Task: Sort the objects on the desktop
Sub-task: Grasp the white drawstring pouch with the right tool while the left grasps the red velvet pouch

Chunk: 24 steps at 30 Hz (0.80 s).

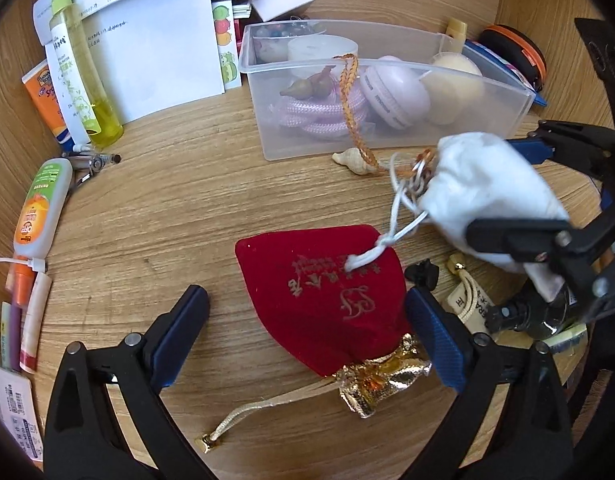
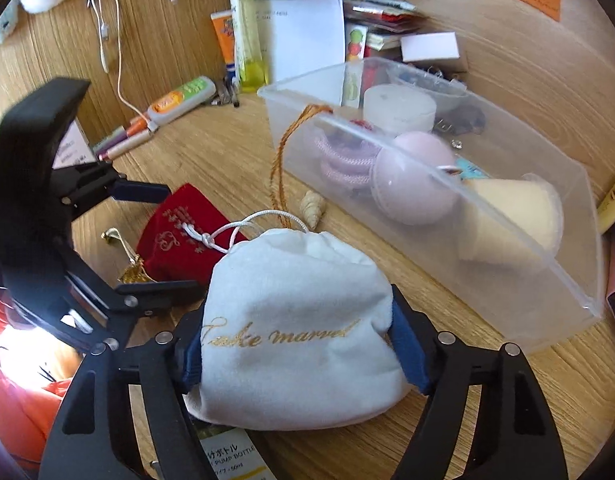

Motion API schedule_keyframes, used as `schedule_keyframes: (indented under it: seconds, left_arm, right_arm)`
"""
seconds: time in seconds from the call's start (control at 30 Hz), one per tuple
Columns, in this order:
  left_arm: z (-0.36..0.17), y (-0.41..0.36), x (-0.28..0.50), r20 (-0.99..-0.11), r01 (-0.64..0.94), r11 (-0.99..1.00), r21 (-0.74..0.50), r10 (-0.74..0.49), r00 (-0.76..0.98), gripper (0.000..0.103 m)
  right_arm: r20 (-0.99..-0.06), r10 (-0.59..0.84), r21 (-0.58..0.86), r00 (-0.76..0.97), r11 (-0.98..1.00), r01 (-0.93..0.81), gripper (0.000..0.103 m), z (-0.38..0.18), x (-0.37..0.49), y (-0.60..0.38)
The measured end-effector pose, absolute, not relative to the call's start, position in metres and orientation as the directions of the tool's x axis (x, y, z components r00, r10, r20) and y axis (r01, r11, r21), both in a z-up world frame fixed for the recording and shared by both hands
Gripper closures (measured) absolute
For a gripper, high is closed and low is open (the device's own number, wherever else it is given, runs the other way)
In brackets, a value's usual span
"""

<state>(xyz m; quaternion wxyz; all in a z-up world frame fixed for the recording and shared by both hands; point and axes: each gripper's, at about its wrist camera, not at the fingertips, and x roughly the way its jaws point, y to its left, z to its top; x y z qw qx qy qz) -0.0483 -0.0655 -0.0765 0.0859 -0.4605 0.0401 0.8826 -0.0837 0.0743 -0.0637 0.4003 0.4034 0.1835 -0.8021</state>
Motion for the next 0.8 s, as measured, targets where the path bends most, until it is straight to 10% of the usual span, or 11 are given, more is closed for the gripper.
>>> schedule_keyframes:
  seconds: [0.47, 0.8]
  left_arm:
    - [-0.07, -0.063, -0.056, -0.775, -0.14, -0.99, -0.028, 0.11, -0.623, 0.054]
    - [-0.057, -0.087, -0.062, -0.729, -0.061, -0.992, -0.109, 0.122, -0.673, 0.066]
  right_arm:
    - [-0.688, -0.564, 0.049, -0.456, -0.663, 0.747, 0.03, -0.017, -0.078, 0.105]
    - [-0.641, -0.573, 0.058, -0.511, -0.7, 0.712, 0.03, 0.003, -0.083, 0.123]
